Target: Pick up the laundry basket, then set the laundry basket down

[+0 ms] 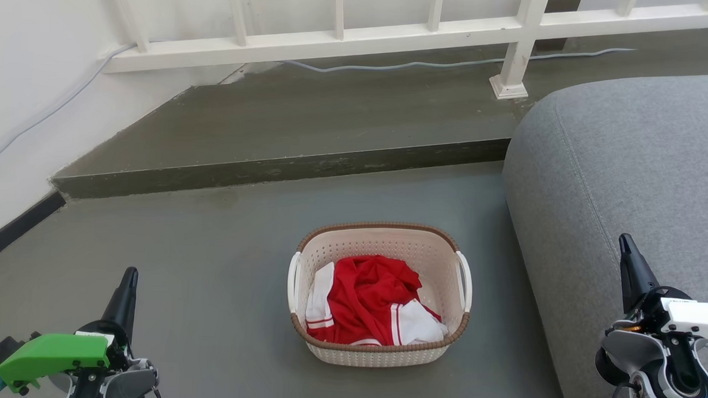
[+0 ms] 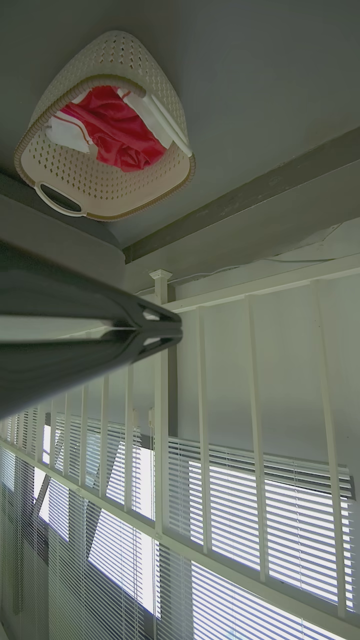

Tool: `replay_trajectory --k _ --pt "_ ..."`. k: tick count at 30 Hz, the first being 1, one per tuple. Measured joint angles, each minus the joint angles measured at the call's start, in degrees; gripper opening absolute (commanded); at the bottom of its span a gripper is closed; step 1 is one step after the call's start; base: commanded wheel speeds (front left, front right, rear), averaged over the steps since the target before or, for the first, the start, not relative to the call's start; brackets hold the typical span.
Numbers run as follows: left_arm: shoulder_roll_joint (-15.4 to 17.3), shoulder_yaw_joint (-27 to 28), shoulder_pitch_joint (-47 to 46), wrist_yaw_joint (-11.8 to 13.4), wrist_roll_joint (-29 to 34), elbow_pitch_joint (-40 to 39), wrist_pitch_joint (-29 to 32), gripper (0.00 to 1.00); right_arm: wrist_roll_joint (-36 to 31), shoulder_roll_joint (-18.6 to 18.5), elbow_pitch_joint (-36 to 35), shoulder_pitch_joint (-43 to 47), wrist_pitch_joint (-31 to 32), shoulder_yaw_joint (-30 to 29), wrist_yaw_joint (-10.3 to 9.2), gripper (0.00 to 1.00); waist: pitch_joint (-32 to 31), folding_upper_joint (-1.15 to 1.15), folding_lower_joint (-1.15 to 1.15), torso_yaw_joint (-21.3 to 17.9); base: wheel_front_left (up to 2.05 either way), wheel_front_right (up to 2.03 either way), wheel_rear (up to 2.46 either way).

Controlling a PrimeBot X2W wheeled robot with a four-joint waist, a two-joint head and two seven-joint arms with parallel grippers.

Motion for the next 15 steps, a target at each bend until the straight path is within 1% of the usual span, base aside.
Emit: replay_trajectory --k 15 --pt "0.0 0.2 0.0 0.0 0.0 0.0 0.0 0.0 0.0 0.0 0.0 0.0 0.0 -0.1 0.0 0.0 0.0 0.0 0.0 0.0 0.0 0.0 0.0"
